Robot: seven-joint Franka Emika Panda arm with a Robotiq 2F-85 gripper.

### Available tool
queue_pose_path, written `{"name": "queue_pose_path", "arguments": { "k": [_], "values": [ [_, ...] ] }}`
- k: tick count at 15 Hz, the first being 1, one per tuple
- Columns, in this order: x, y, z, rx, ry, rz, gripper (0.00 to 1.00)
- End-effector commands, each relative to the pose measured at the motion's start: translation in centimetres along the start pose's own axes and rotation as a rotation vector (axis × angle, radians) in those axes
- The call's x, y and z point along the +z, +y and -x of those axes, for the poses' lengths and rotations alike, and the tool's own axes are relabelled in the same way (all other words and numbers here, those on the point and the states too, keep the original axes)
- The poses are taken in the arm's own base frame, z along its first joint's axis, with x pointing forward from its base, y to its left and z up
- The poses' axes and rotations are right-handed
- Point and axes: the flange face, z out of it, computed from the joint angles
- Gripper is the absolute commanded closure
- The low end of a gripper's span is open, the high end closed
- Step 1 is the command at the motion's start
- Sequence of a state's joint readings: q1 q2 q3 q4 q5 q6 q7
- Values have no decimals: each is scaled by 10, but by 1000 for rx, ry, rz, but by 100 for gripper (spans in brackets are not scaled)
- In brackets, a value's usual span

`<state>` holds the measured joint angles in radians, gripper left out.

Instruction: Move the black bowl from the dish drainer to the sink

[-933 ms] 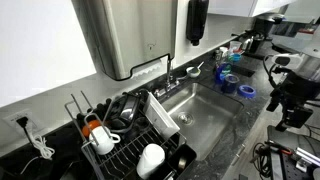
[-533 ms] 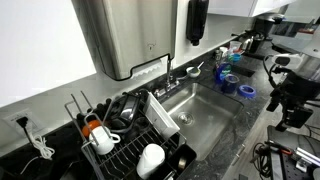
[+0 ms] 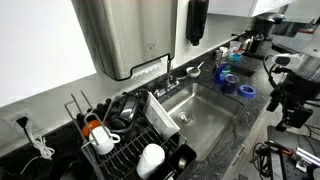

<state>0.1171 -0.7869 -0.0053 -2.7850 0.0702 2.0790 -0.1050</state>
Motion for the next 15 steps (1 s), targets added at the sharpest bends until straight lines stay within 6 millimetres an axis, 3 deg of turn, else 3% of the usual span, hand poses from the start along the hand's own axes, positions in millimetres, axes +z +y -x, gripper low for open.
{"name": "queue_pose_path", "arguments": {
  "k": [1,8,15],
  "values": [
    [-2,3,1,13,-1,10,0],
    [-2,0,-1,7,1,2,0],
    [-9,-12,-38,-178,156,63,0]
  ]
}}
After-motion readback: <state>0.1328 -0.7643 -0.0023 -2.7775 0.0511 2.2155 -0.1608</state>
